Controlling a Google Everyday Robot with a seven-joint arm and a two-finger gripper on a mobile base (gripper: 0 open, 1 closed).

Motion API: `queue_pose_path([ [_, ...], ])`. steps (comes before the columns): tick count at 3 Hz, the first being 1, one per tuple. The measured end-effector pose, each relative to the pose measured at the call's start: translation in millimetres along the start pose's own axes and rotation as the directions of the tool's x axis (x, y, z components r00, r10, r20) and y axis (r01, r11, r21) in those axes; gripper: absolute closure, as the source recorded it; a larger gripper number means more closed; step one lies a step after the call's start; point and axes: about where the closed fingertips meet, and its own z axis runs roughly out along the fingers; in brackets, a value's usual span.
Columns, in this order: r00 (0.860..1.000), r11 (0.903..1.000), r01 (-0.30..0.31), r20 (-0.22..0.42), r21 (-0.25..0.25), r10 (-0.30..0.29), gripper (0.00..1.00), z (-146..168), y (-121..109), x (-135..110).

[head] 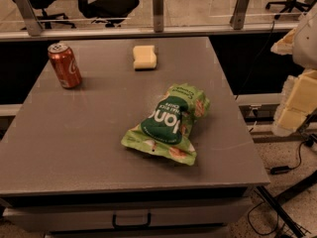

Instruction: Move coke can near green rice chip bag

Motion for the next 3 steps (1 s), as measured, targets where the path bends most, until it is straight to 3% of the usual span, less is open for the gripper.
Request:
queue_pose_path([
  [1,1.000,1.0000,0.000,0.000,0.000,0.000,0.00,0,0,0],
  [3,0.993,0.9997,0.018,0.119,0.016,-0.020,0.00,8,-32,-59],
])
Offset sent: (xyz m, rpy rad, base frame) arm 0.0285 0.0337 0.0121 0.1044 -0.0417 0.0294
